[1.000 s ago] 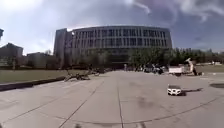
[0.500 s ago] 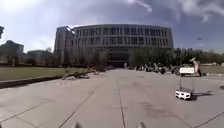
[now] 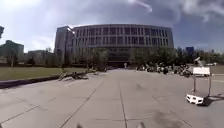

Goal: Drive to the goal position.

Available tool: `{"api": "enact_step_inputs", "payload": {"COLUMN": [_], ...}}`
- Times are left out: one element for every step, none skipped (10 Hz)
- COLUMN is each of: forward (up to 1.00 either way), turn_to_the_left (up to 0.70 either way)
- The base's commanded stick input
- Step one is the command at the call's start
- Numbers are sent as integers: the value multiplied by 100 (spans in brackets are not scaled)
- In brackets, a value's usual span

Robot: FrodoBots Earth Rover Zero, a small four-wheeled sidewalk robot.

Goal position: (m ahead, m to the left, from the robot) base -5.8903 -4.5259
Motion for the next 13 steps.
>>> {"api": "enact_step_inputs", "payload": {"forward": [70, 70, 70, 70, 69, 69, 69, 69, 69, 22, 0, 0, 0], "turn_to_the_left": [-5, -5, -5, -5, -5, -5, -5, -5, -5, -49, -70, -70, -70]}}
